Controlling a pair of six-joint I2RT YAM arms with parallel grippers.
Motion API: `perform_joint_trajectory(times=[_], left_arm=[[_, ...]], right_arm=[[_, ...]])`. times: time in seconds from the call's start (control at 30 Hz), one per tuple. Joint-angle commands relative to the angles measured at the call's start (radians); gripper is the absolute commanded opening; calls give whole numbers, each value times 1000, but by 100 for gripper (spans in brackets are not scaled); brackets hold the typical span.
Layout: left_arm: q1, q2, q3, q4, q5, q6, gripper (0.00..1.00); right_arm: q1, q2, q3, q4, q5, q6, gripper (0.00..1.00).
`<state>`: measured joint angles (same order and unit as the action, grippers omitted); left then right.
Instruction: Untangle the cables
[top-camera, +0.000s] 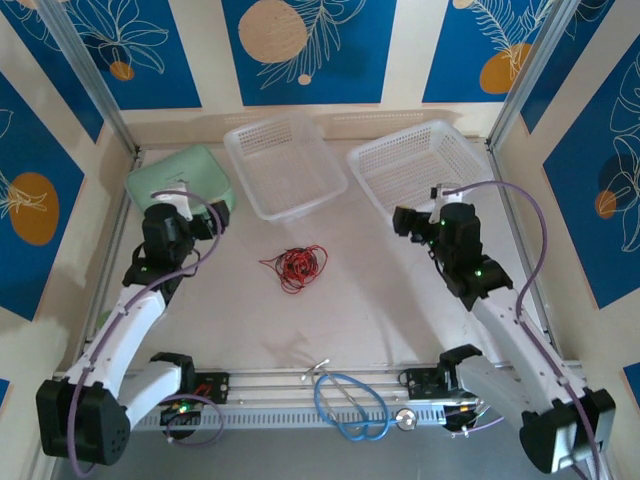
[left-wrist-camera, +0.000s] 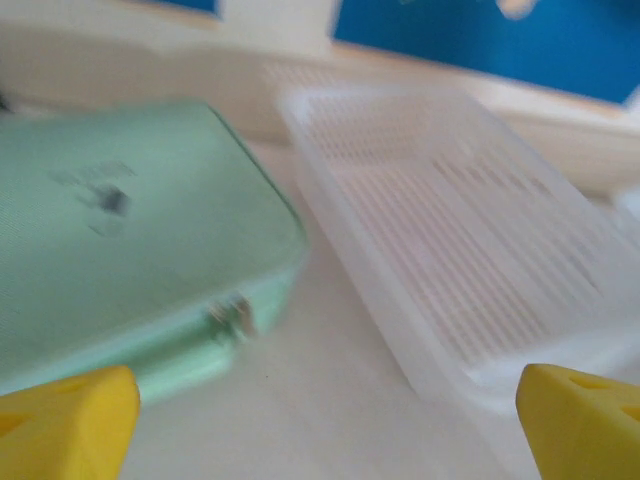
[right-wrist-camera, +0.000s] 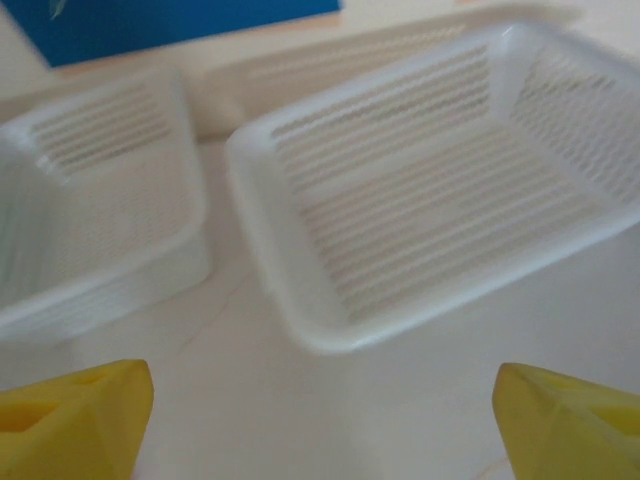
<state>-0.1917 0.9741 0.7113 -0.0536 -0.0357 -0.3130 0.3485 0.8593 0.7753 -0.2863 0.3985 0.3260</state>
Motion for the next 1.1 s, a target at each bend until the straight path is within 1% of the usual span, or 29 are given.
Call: perform_joint_trajectory(times=[0.0,0.1,0.13,0.17,0.23,0.3,0.37,0.47,0.57,0.63,0.73,0.8,0.87,0.93,1.0,1.03,1.07], left_arm=[[-106,-3,53,-273,101,-84,90],[-188,33,52,-293,173,-135,84],[-218,53,48,-288,179,-150,82],[-243,72,43,-276,175,-156,78],[-299,124,36,-239,151,-158,75],[-342,184,40,-184,138,-151,72],[-372,252,50,-127,129,-138,69],[-395,363,70,-52,107,-112,60],[-397,447,66,30,85,-84,58],[-397,495,58,93,121,-51,58],[-400,562,56,160,208,-12,60],[-408,604,54,195,249,5,64],[-417,647,58,222,276,17,71],[-433,692,64,239,280,29,72],[-450,720,66,252,261,34,68],[-458,730,66,258,252,36,64],[-462,735,66,262,245,35,58]], right_arm=[[119,-37,55,-280,-52,117,87],[232,-12,74,-330,-86,235,84],[269,8,74,-325,-107,274,82],[301,31,71,-310,-126,298,81],[372,98,67,-258,-149,339,80],[418,167,69,-204,-154,371,80],[445,245,84,-154,-172,404,77],[463,348,114,-86,-203,440,73],[469,413,140,-70,-207,470,72],[469,430,145,-70,-207,484,72],[460,433,141,-69,-209,491,72],[442,431,135,-68,-233,500,72],[420,429,129,-68,-259,516,72],[400,426,124,-65,-289,532,72],[383,424,121,-67,-312,547,72],[377,423,121,-68,-322,554,72],[372,420,121,-70,-330,561,71]])
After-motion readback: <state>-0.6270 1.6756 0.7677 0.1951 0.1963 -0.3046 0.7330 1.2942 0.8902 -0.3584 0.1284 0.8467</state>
